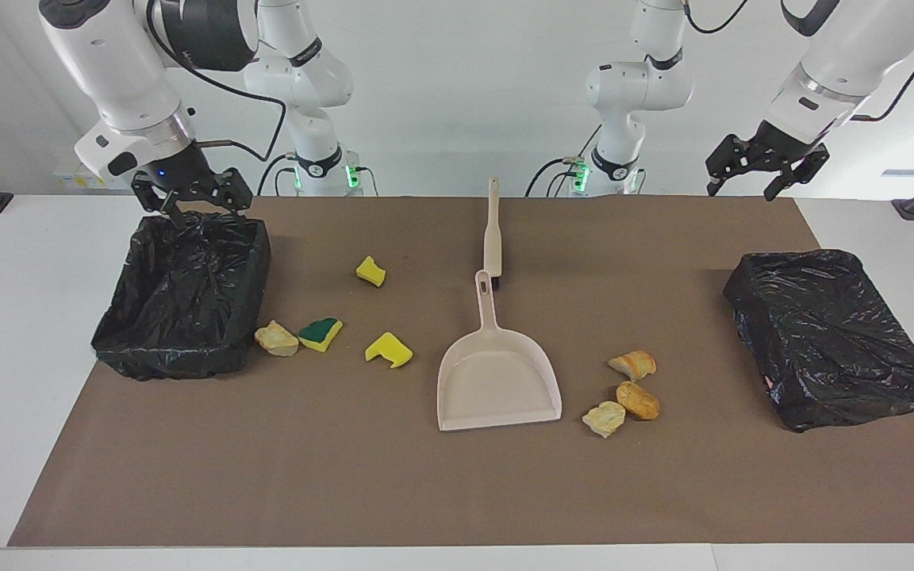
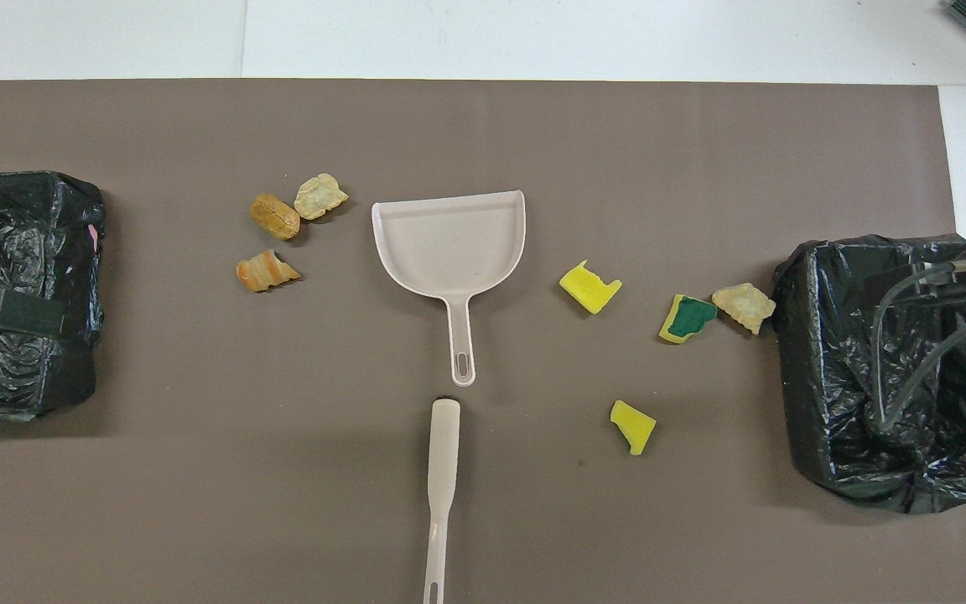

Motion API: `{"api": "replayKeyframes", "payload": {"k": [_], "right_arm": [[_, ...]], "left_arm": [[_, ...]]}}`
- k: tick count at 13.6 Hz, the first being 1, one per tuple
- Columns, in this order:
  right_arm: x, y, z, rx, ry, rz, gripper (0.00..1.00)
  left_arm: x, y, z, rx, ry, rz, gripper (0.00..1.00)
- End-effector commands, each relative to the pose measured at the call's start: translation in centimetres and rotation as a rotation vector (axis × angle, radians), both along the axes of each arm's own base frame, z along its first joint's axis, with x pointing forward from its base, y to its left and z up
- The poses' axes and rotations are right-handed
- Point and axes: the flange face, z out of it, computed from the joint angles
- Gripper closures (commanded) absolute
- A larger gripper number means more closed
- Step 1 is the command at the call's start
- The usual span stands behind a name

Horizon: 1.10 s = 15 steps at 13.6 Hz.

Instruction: Sweep and dump trash in bin

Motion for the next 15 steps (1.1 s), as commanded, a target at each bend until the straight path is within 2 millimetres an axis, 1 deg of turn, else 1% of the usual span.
{"api": "replayKeyframes", "payload": {"k": [1, 2, 3, 4, 5, 6, 7, 8, 9, 10, 11, 13, 15], "right_arm": [[0.3, 0.3, 0.3, 0.017, -0.022, -0.017, 0.0], [0.3, 0.3, 0.2, 0.019, -0.018, -0.016, 0.0], [0.3, 0.2, 0.2, 0.02, -0.022, -0.022, 0.0], [0.1, 0.3, -0.3, 0.018, -0.024, -0.015, 0.0], [0.4, 0.8, -0.9, 0.017, -0.048, -0.018, 0.0], [0.7, 2.3, -1.4, 0.018, -0.06, 0.003, 0.0], [1.0, 3.2, -2.0, 0.022, -0.053, -0.004, 0.0], [1.1, 4.6, -2.9, 0.028, -0.039, -0.025, 0.0], [1.3, 6.8, -3.8, 0.035, -0.039, -0.048, 0.0], [1.5, 8.5, -4.8, 0.041, -0.054, -0.086, 0.0], [1.5, 11.0, -5.9, 0.048, -0.06, -0.113, 0.0], [1.6, 14.9, -8.2, 0.062, -0.027, -0.172, 0.0], [1.7, 19.2, -10.0, 0.08, -0.033, -0.217, 0.0]], "left_arm": [[-1.2, 0.5, 0.1, 0.001, 0.005, 0.004, 0.0], [-1.2, 0.5, 0.0, 0.001, 0.008, 0.011, 0.0], [-1.4, 0.3, -0.5, 0.002, 0.023, 0.004, 0.0], [-1.9, -0.2, -0.7, 0.003, 0.038, -0.011, 0.0], [-2.6, -1.2, -1.3, 0.004, 0.063, -0.033, 0.0], [-3.3, -2.9, -1.9, 0.002, 0.077, -0.061, 0.0], [-4.3, -5.4, -2.8, -0.008, 0.099, -0.11, 0.0], [-5.3, -6.8, -3.8, -0.019, 0.119, -0.131, 0.0], [-6.3, -8.0, -4.9, -0.039, 0.144, -0.139, 0.0], [-6.8, -9.0, -6.0, -0.058, 0.167, -0.135, 0.0], [-7.5, -10.3, -7.0, -0.072, 0.175, -0.149, 0.0], [-9.4, -14.0, -9.2, -0.068, 0.165, -0.175, 0.0], [-12.2, -17.9, -11.7, -0.058, 0.124, -0.147, 0.0]]}}
